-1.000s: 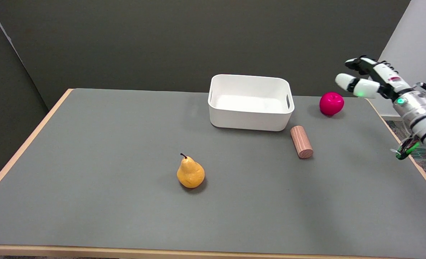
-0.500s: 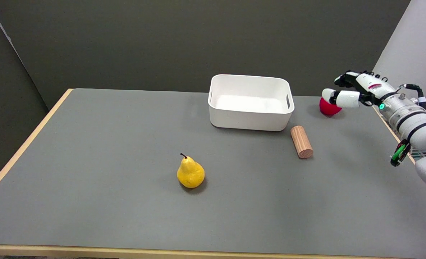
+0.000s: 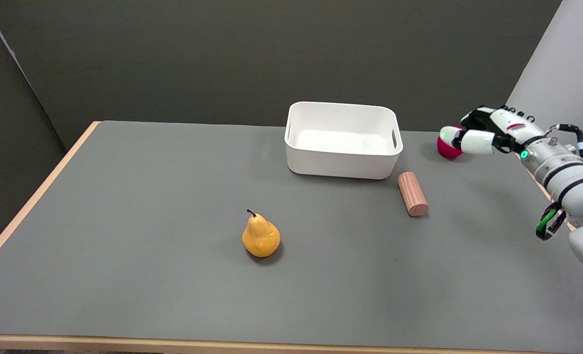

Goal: Pick up the wooden cylinder.

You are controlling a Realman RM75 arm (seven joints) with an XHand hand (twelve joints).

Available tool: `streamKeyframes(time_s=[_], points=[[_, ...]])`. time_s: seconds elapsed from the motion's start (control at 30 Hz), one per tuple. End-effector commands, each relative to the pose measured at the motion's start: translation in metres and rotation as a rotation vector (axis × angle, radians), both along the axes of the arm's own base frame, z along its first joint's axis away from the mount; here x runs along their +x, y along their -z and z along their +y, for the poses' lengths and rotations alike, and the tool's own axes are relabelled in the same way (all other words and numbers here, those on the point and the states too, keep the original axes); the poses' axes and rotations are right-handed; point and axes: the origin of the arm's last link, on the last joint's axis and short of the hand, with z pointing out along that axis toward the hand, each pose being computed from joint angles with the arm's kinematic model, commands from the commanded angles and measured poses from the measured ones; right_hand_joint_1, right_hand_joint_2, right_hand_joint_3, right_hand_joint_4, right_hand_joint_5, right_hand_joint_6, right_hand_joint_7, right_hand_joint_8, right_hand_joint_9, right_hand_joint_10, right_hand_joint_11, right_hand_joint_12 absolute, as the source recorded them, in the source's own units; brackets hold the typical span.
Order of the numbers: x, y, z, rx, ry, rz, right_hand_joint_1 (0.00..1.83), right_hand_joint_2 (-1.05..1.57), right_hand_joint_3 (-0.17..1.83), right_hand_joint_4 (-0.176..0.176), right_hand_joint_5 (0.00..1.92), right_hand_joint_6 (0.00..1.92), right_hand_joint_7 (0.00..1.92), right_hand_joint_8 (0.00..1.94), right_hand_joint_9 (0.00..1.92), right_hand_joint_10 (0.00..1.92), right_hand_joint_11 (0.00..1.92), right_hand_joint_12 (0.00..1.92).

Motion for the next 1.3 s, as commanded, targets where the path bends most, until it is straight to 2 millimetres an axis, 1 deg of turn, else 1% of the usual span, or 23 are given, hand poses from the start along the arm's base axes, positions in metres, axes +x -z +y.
streamKeyframes(time_s=[0.03,0.07,0.13,0.2,0.23,0.27,0.3,0.33,0.43,0.47,0.53,0.63,0.73,0.8,0.83,0.87,0.97,1.0,1.03,1.1,1.2,1.3], points=[[-0.037,0.033,0.002,0.005,0.138,0.017,0.25,0.65,0.69,-0.176,0.27,0.72,0.36,0.69,0.14,0.94,0.0,1.23],[-0.039,0.036,0.001,0.008,0.139,0.018,0.24,0.66,0.69,-0.176,0.26,0.71,0.35,0.69,0.13,0.93,0.0,1.23],[-0.043,0.048,-0.005,0.026,0.134,0.022,0.24,0.66,0.68,-0.176,0.26,0.71,0.34,0.68,0.12,0.92,0.0,1.21],[-0.044,0.053,-0.01,0.027,0.127,0.041,0.23,0.67,0.68,-0.176,0.25,0.71,0.33,0.68,0.1,0.91,0.0,1.2],[-0.042,0.054,-0.012,0.014,0.121,0.053,0.23,0.67,0.68,-0.176,0.25,0.71,0.32,0.68,0.09,0.91,0.0,1.2],[-0.041,0.055,-0.014,0.01,0.117,0.061,0.21,0.65,0.72,-0.176,0.25,0.7,0.32,0.68,0.1,0.88,0.0,1.18],[-0.04,0.055,-0.016,0.0,0.116,0.077,0.18,0.61,0.81,-0.176,0.26,0.7,0.32,0.68,0.12,0.84,0.0,1.15],[-0.039,0.056,-0.018,-0.008,0.12,0.095,0.17,0.6,0.84,-0.176,0.26,0.7,0.33,0.69,0.12,0.83,0.0,1.14],[-0.036,0.054,-0.021,-0.033,0.132,0.123,0.17,0.6,0.84,-0.176,0.27,0.71,0.34,0.69,0.13,0.83,0.0,1.14],[-0.036,0.054,-0.021,-0.036,0.132,0.126,0.18,0.6,0.82,-0.176,0.28,0.72,0.35,0.7,0.13,0.84,0.0,1.15],[-0.035,0.052,-0.022,-0.056,0.137,0.119,0.23,0.67,0.68,-0.176,0.27,0.74,0.35,0.7,0.1,0.92,0.0,1.18],[-0.035,0.05,-0.022,-0.099,0.13,0.109,0.23,0.67,0.68,-0.176,0.27,0.74,0.35,0.71,0.11,0.92,0.0,1.19],[-0.034,0.053,-0.022,-0.142,0.125,0.155,0.23,0.67,0.68,-0.176,0.27,0.74,0.34,0.7,0.09,0.9,0.0,1.19],[-0.03,0.056,-0.022,-0.176,0.112,0.209,0.23,0.67,0.68,-0.176,0.27,0.74,0.34,0.7,0.08,0.9,0.0,1.18],[-0.028,0.056,-0.021,-0.185,0.104,0.219,0.21,0.64,0.73,-0.176,0.27,0.73,0.34,0.7,0.09,0.87,0.0,1.17],[-0.027,0.058,-0.021,-0.197,0.086,0.235,0.18,0.61,0.81,-0.176,0.28,0.73,0.35,0.7,0.11,0.83,0.0,1.15],[-0.025,0.064,-0.017,-0.232,0.041,0.273,0.23,0.66,0.71,-0.176,0.29,0.77,0.36,0.71,0.1,0.89,0.0,1.18],[-0.023,0.066,-0.015,-0.254,0.012,0.3,0.21,0.61,0.79,-0.176,0.3,0.76,0.38,0.72,0.12,0.85,0.0,1.17],[-0.022,0.068,-0.014,-0.256,-0.003,0.309,0.22,0.62,0.79,-0.176,0.3,0.77,0.39,0.73,0.13,0.87,0.0,1.19],[-0.02,0.07,-0.013,-0.263,-0.017,0.326,0.26,0.67,0.69,-0.176,0.3,0.81,0.39,0.74,0.11,0.93,0.0,1.24],[-0.015,0.076,-0.017,-0.263,-0.036,0.355,0.27,0.66,0.7,-0.176,0.33,0.84,0.42,0.76,0.15,0.96,0.02,1.26],[-0.015,0.09,-0.023,-0.275,-0.038,0.373,0.28,0.66,0.7,-0.176,0.33,0.84,0.43,0.77,0.16,0.97,0.02,1.27]])
